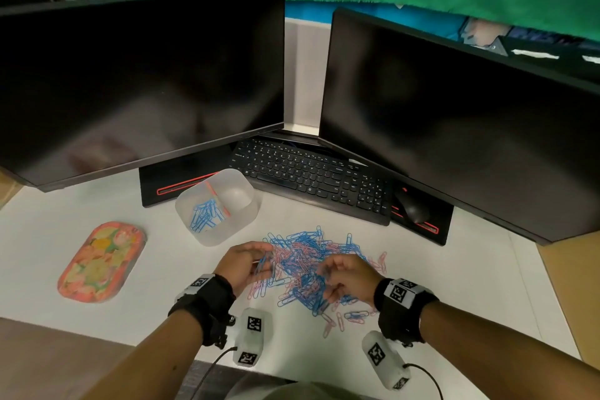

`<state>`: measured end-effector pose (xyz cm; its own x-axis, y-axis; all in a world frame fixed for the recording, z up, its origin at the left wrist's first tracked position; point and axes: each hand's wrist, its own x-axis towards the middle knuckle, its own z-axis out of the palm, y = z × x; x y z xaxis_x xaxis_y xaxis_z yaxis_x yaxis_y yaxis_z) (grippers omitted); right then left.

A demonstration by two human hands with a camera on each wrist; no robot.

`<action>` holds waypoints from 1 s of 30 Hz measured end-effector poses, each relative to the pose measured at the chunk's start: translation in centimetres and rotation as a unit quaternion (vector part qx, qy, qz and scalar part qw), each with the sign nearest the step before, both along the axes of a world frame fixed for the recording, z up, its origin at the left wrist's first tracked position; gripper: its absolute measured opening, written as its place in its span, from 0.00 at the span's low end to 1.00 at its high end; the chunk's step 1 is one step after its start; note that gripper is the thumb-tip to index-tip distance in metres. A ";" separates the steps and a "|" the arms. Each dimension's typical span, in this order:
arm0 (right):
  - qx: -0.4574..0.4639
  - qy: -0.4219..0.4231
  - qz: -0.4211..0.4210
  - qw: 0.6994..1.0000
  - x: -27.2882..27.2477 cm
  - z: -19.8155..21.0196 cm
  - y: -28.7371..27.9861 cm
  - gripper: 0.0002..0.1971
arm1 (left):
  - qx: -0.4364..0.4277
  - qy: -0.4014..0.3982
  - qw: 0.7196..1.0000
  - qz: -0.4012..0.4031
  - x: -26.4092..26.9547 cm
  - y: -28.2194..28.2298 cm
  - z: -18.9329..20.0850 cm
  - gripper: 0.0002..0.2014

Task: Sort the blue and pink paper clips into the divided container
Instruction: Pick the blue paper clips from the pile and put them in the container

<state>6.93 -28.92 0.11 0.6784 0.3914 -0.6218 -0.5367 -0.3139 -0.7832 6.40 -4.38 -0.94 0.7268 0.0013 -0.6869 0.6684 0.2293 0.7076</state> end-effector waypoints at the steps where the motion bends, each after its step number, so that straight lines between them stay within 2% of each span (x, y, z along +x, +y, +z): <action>1: 0.019 0.017 -0.015 1.000 0.0 0.1 0.1 0.13 | -0.015 0.009 1.000 0.008 0.0 -0.1 0.2 0.12; 4: 0.049 0.041 -0.044 0.997 0.0 0.2 0.1 0.10 | -0.031 0.028 0.999 -0.005 0.0 -0.2 0.3 0.07; 6: 0.046 0.043 -0.058 0.996 0.0 0.1 0.1 0.08 | -0.004 0.028 0.999 -0.027 0.1 -0.1 0.0 0.07; 8: -0.005 -0.004 -0.016 1.000 -0.2 0.1 0.1 0.07 | 0.105 0.003 0.991 -0.081 0.0 0.1 -0.4 0.11; 9: -0.061 -0.064 0.037 0.995 -0.3 0.2 0.0 0.08 | 0.185 -0.020 0.975 -0.122 -0.1 0.1 -0.5 0.12; 11: -0.172 -0.196 0.158 0.952 -0.9 0.0 -0.2 0.09 | 0.322 -0.071 0.924 -0.193 -0.4 0.0 -0.7 0.10; 13: -0.220 -0.278 0.266 0.896 -1.4 -0.3 -0.2 0.08 | 0.382 -0.093 0.889 -0.233 -0.8 -0.2 -1.0 0.04; 15: -0.248 -0.314 0.335 0.853 -1.9 -0.7 -0.2 0.11 | 0.424 -0.104 0.858 -0.269 -1.0 -0.3 -1.4 0.01; 18: -0.271 -0.332 0.344 0.836 -2.1 -1.1 0.1 0.13 | 0.458 -0.116 0.823 -0.315 -1.3 -0.3 -2.0 0.06; 20: -0.278 -0.341 0.342 0.831 -2.1 -1.2 0.4 0.13 | 0.464 -0.110 0.815 -0.330 -1.4 -0.2 -2.2 0.08; 24: -0.290 -0.350 0.339 0.823 -1.9 -1.1 0.7 0.09 | 0.471 -0.115 0.803 -0.348 -1.2 -0.1 -1.9 0.05; 30: -0.296 -0.349 0.347 0.819 -1.7 -0.8 0.6 0.08 | 0.456 -0.119 0.819 -0.328 -1.2 0.0 -1.8 0.07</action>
<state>5.21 -28.28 -0.64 0.6917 0.6032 -0.3971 0.4444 -0.7890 -0.4242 5.23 -4.33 -2.74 0.8902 -0.0086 -0.4555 0.2543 -0.8202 0.5125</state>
